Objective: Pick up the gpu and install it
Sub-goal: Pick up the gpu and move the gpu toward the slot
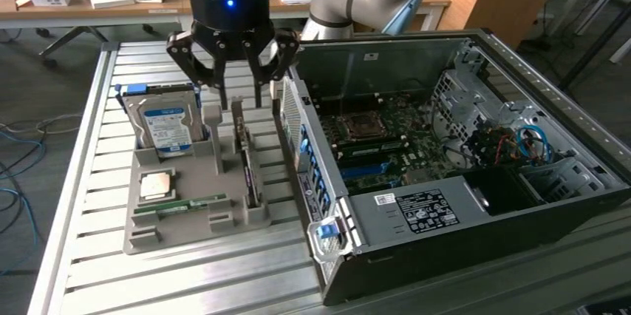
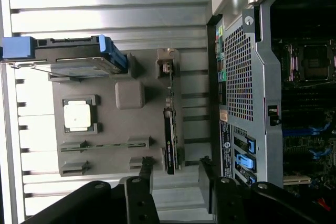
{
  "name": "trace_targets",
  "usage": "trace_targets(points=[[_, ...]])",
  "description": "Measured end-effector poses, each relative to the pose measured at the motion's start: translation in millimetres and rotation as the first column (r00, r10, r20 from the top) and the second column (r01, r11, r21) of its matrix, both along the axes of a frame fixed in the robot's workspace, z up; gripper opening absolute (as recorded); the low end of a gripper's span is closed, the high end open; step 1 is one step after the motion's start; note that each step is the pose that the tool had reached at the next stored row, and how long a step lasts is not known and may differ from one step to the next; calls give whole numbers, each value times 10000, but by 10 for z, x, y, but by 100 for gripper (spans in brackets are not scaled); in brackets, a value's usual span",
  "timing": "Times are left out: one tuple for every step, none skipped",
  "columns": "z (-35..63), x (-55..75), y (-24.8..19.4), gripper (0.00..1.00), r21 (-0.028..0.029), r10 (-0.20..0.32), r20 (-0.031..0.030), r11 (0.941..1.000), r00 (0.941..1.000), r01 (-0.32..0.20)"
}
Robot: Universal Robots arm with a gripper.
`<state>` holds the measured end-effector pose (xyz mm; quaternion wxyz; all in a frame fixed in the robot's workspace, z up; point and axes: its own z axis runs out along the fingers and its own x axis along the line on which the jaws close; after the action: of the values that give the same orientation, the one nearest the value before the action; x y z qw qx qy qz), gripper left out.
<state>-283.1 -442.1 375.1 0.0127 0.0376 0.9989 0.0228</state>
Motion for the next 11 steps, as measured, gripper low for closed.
trace_targets(points=[[0, 0, 0, 47, 0, 0, 0, 10000, 10000, 0], [0, 0, 0, 53, 0, 0, 0, 10000, 10000, 0], [0, 0, 0, 53, 0, 0, 0, 10000, 10000, 0], [0, 0, 0, 53, 0, 0, 0, 10000, 10000, 0], [-3, 0, 0, 53, 1, 0, 0, 10000, 10000, 0], [-14, 0, 0, 53, 3, 0, 3, 10000, 10000, 0], [-30, 0, 0, 53, 1, 0, 2, 10000, 10000, 0], [-46, 0, 0, 53, 0, 0, 0, 10000, 10000, 0], [-66, 0, 0, 53, 0, 0, 1, 10000, 10000, 0], [-84, 0, 0, 53, 1, 0, 1, 10000, 10000, 0], [-102, 0, 0, 53, 0, 0, 0, 10000, 10000, 0]])
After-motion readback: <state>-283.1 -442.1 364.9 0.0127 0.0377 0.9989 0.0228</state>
